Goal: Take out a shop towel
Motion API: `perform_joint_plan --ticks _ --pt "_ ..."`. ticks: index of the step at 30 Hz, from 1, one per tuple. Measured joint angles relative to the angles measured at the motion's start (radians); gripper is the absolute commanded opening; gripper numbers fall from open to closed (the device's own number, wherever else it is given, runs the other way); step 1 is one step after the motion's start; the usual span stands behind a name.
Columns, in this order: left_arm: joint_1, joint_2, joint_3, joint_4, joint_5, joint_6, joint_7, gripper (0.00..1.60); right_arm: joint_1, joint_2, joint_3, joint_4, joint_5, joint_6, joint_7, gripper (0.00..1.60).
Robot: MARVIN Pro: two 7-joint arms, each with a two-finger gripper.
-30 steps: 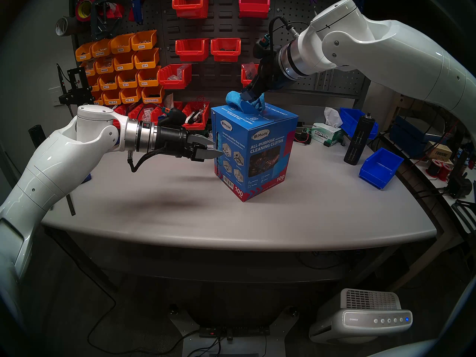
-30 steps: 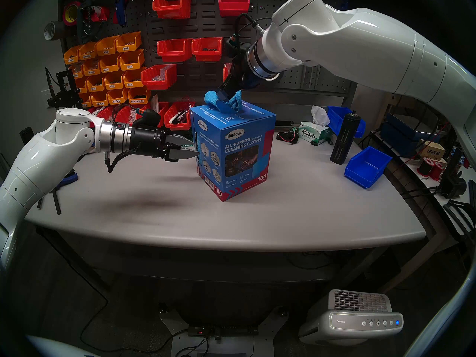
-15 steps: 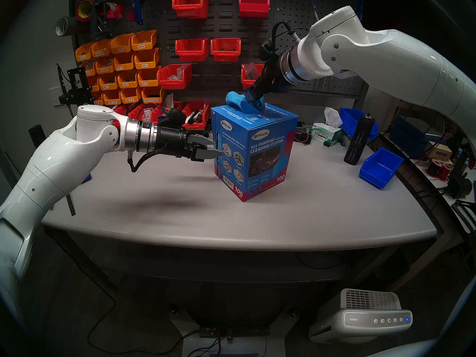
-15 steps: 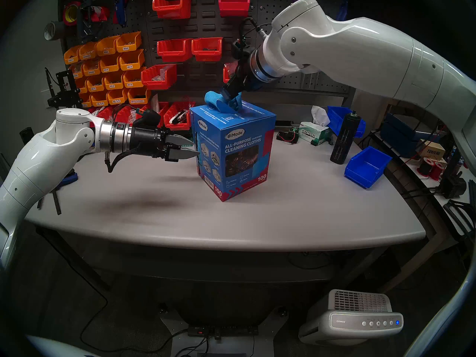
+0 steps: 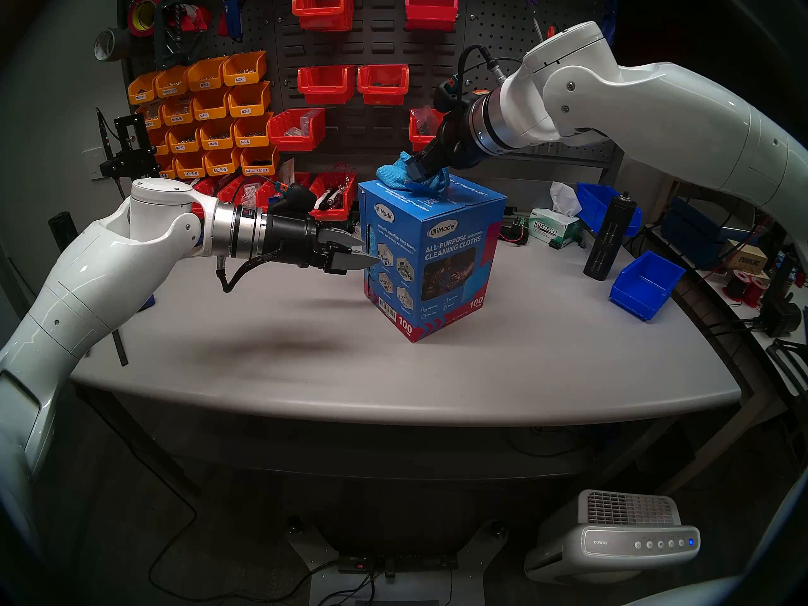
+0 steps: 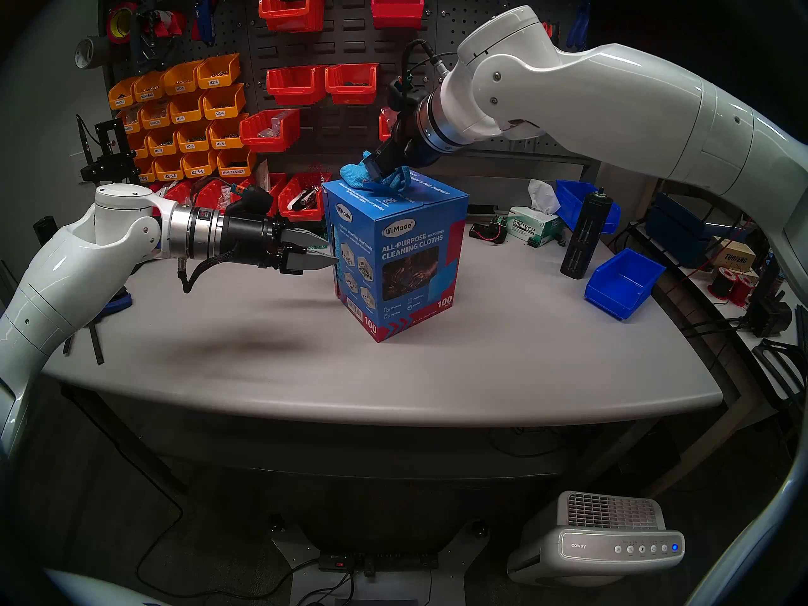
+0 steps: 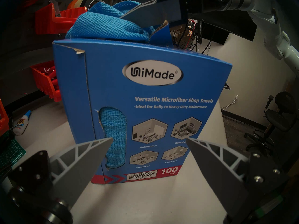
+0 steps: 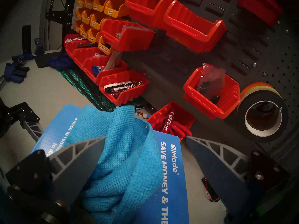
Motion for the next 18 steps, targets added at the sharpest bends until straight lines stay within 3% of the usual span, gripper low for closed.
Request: perform_joint_plan --ticks 18 --pt "0.000 0.000 0.000 0.000 0.000 0.000 0.000 1.60 -0.002 0.001 -0.002 0.008 0.005 -0.021 -0.022 1.60"
